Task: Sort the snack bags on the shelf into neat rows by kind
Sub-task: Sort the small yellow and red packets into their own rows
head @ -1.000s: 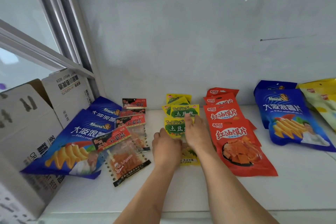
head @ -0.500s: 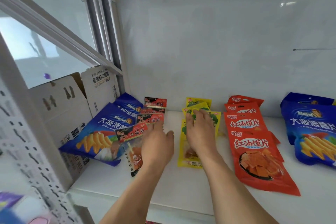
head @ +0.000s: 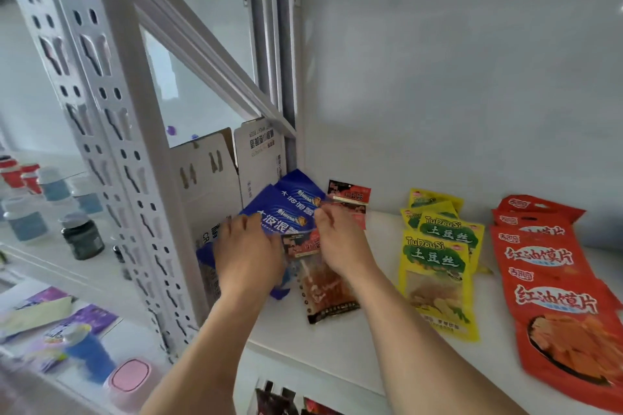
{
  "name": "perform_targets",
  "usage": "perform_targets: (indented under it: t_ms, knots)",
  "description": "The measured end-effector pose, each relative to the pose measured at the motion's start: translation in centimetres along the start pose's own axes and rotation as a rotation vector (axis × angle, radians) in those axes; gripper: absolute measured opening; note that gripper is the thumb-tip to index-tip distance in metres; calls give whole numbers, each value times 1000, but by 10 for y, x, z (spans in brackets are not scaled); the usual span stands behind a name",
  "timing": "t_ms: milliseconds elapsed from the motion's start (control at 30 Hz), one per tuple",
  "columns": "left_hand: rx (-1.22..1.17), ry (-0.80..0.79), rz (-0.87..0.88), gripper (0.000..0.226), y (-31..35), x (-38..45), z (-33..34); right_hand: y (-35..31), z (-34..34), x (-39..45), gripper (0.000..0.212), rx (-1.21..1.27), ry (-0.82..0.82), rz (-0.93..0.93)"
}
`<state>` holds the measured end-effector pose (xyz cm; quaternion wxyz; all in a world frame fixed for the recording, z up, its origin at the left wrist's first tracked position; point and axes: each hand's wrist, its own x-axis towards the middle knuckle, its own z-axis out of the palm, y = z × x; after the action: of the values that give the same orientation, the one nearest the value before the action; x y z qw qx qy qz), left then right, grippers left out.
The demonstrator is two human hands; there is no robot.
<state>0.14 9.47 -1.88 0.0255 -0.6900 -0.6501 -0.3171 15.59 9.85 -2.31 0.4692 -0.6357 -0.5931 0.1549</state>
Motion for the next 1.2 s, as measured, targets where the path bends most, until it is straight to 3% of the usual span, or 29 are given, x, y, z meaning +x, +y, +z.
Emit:
perform_targets:
  t_ms: [67, 200, 300, 400, 500, 633, 800, 1033, 1200]
  knots:
    - [89, -63, -11, 48, -7, 14, -2, -6, 12, 2, 28, 55, -46, 27]
    - [140, -183, -18, 52, -10, 31, 3, -11, 27, 6, 41, 82, -133, 32]
    - [132, -219, -10, 52, -14, 34, 12, -4, 27, 10, 46, -18, -4, 39]
    - [126, -244, 0, 54, -17, 34, 19, 10, 19, 13, 51, -217, 145, 196]
    - [142, -167, 52, 57, -14, 32, 18, 20, 14, 7, 65, -308, 118, 414]
    - [93, -71, 157, 51, 4, 18, 9, 26, 17, -1, 79, -386, 126, 533]
    - [197, -210, 312, 34, 12, -17, 21, 24, 10, 7, 73, -269, 208, 625]
    - [228, -213, 421, 47, 16, -34, 31, 30, 1, 10, 63, -120, 206, 653]
    - [264, -274, 470, 39, 19, -36, 33, 35, -3, 5, 49, -141, 202, 601]
